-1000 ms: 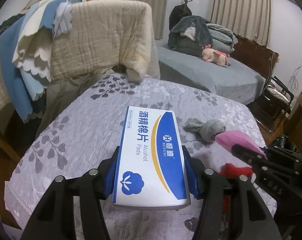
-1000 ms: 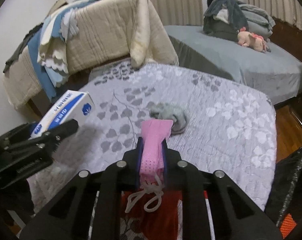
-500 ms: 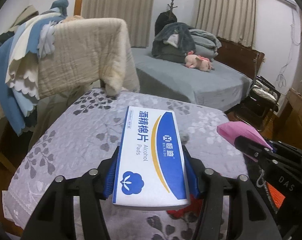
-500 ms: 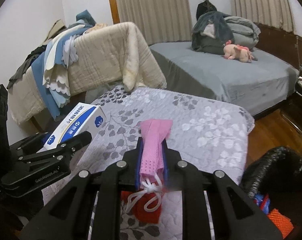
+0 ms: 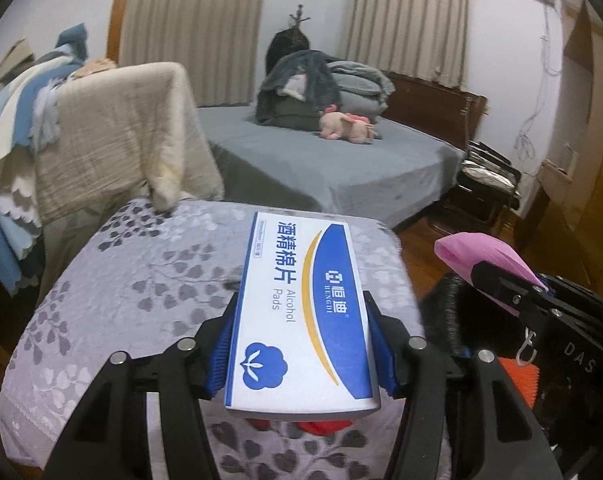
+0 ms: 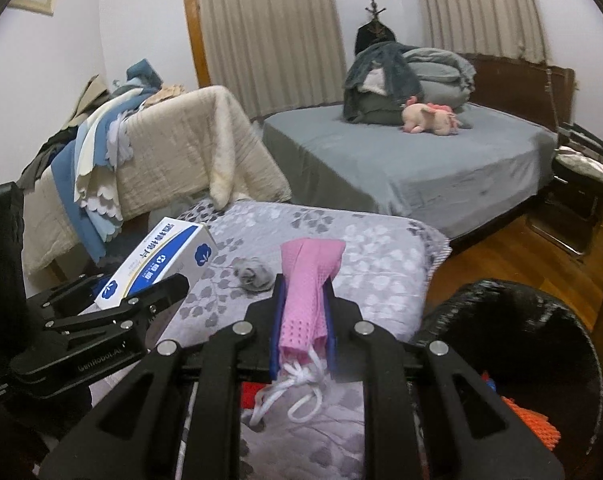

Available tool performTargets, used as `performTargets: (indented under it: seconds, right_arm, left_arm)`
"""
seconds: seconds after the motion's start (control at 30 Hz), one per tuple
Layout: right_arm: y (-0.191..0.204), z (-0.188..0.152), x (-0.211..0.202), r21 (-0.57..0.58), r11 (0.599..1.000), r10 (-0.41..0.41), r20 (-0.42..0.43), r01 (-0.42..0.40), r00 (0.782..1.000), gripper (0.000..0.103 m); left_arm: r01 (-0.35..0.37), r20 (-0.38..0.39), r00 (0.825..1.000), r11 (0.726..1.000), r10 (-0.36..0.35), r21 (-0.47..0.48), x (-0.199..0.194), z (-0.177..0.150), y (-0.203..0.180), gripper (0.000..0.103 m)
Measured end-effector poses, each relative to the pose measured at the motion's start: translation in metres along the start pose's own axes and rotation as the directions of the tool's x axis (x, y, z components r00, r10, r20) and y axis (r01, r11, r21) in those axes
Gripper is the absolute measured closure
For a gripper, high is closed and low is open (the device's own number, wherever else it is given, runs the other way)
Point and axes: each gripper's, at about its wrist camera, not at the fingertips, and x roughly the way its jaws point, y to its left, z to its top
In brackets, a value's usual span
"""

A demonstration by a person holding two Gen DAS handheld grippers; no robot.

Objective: Collect trash
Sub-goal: 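Carry the box with the left gripper and mask with the right over the black bin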

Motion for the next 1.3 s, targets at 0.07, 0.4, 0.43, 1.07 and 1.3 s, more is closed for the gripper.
performTargets:
  seconds: [0.07, 0.4, 0.43, 1.07, 1.3]
  right_arm:
    - [-0.010, -0.003, -0.010, 0.011, 1.000, -0.020, 0.010, 0.020, 1.000, 0.087]
    - [-0.070, -0.019, -0.053, 0.074, 0.988, -0.139, 0.031, 0.136, 0.990, 0.087]
    - [-0.076, -0.020, -0.057, 0.079, 0.986, -0.150, 0.032, 0.147, 0.988, 0.087]
    - [-0.163, -0.060, -0.099, 0.162, 0.932, -0.329, -0.005, 0.325, 0.944, 0.085]
    - [-0.191, -0.074, -0.096, 0.192, 0.910, -0.365, -0.043, 0.367, 0.930, 0.085]
  left_arm:
    - [0.024, 0.000, 1.000, 1.000, -0.024, 0.016, -0.001, 0.001, -0.015, 0.046]
    - [0.142, -0.021, 0.990, 0.985, -0.140, 0.096, 0.005, -0.001, -0.083, 0.046]
    - [0.156, -0.024, 0.988, 0.982, -0.154, 0.106, 0.006, -0.002, -0.091, 0.046]
    - [0.321, -0.084, 0.947, 0.918, -0.310, 0.233, 0.031, -0.016, -0.201, 0.046]
    - [0.354, -0.122, 0.935, 0.901, -0.333, 0.250, 0.051, -0.026, -0.227, 0.046]
